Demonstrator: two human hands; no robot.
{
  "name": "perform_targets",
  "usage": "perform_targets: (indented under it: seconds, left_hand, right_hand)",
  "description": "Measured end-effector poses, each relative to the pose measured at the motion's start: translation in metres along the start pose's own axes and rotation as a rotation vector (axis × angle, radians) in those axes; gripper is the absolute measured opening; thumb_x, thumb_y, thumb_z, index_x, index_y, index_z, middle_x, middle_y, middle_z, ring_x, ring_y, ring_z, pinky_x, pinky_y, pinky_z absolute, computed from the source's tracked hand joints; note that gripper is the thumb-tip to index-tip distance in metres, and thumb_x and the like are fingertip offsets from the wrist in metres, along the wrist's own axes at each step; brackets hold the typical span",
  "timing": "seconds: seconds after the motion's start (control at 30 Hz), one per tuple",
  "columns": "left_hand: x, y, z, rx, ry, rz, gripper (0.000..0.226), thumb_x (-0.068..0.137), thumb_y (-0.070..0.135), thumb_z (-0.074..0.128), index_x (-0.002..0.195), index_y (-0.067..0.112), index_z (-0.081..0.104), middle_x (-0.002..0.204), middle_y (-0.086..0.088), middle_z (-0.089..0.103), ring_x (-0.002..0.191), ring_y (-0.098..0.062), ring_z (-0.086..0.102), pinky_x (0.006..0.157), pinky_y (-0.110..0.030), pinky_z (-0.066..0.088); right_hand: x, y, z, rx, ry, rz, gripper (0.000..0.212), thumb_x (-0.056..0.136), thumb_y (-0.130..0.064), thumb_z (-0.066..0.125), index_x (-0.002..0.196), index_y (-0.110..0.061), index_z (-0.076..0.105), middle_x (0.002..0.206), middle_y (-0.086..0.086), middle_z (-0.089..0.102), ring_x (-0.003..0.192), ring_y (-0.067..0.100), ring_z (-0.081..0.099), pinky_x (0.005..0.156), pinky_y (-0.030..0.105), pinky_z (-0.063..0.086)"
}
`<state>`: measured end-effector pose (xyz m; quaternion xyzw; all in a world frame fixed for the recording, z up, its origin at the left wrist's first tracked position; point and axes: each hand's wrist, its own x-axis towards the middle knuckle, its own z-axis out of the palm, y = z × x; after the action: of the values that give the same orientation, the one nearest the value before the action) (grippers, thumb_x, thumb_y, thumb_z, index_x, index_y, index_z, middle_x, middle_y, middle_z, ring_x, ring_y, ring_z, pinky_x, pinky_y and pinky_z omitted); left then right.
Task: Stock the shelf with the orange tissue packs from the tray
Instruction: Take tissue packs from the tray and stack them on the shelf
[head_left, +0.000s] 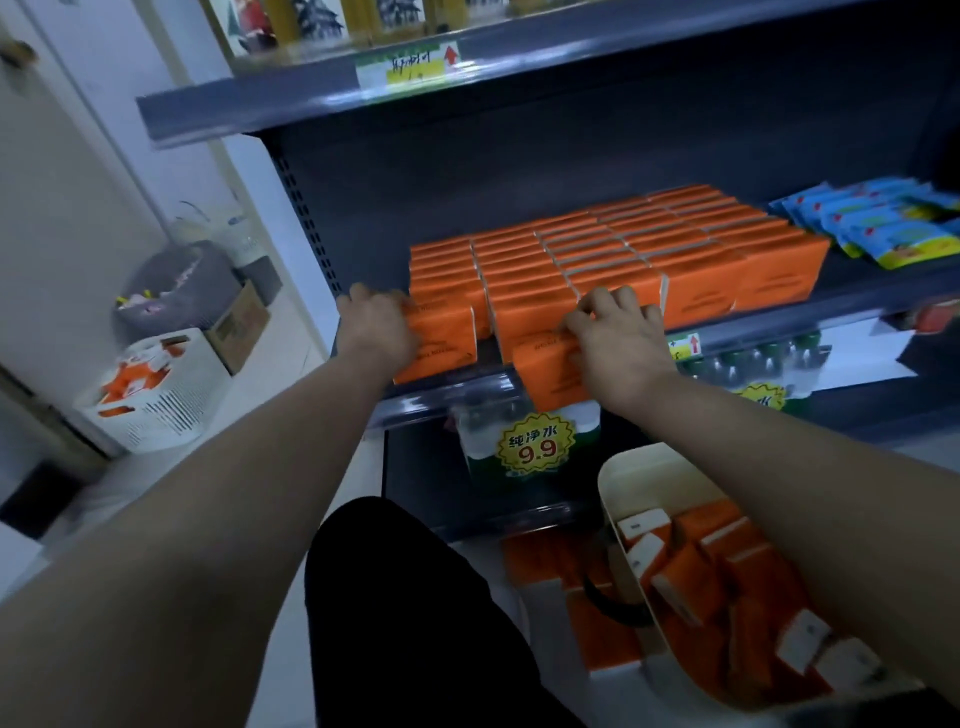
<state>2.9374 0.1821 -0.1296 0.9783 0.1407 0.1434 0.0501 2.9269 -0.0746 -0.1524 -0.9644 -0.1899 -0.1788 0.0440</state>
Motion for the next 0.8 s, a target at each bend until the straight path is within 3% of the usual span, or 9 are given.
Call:
perform_targets:
  seconds: [0.3, 0.43, 0.63, 0.73, 0.8]
  left_hand:
    - [0.051, 0.009, 0.028, -0.164, -0.108, 0.051, 0.053, 0.085, 0.028, 0.071, 0.134, 0.026, 0.051, 0.135, -0.015, 0.036, 0.127, -0.033, 0.03, 0.099, -0.036, 0.039]
    - [0.07, 0.01, 0.043, -0.171, -0.078, 0.096, 0.052, 0.084, 0.025, 0.072, 0.133, 0.022, 0.053, 0.134, -0.014, 0.039, 0.126, -0.031, 0.032, 0.098, -0.039, 0.043]
    - [0.082, 0.0, 0.054, -0.062, -0.028, 0.158, 0.048, 0.077, 0.038, 0.076, 0.121, 0.027, 0.059, 0.125, -0.005, 0.051, 0.119, -0.024, 0.044, 0.087, -0.037, 0.045]
    - [0.086, -0.007, 0.054, -0.224, -0.065, 0.157, 0.046, 0.074, 0.031, 0.08, 0.116, 0.024, 0.062, 0.12, -0.001, 0.053, 0.108, -0.02, 0.054, 0.082, -0.03, 0.045]
    - [0.088, -0.013, 0.053, -0.431, -0.14, 0.11, 0.036, 0.078, 0.023, 0.078, 0.112, 0.021, 0.063, 0.112, 0.001, 0.055, 0.105, -0.017, 0.056, 0.087, -0.029, 0.048]
  right_hand:
    - [0.024, -0.004, 0.015, 0.105, -0.026, -0.018, 0.045, 0.087, -0.019, 0.06, 0.13, -0.027, 0.051, 0.126, 0.003, 0.043, 0.115, 0.026, 0.036, 0.089, 0.038, 0.033]
    - [0.034, -0.005, 0.019, 0.171, -0.088, -0.056, 0.045, 0.088, -0.024, 0.063, 0.131, -0.029, 0.051, 0.127, 0.001, 0.043, 0.119, 0.023, 0.035, 0.093, 0.036, 0.032]
    - [0.058, -0.031, 0.023, 0.241, -0.11, -0.135, 0.047, 0.086, -0.028, 0.065, 0.131, -0.032, 0.052, 0.122, 0.0, 0.046, 0.118, 0.022, 0.037, 0.099, 0.038, 0.033]
    - [0.07, -0.047, 0.026, 0.251, -0.105, -0.168, 0.045, 0.087, -0.03, 0.064, 0.13, -0.032, 0.052, 0.12, -0.001, 0.047, 0.117, 0.021, 0.037, 0.098, 0.038, 0.034]
    - [0.078, -0.056, 0.028, 0.238, -0.105, -0.179, 0.044, 0.088, -0.03, 0.063, 0.13, -0.032, 0.052, 0.122, -0.001, 0.047, 0.118, 0.021, 0.037, 0.097, 0.038, 0.034]
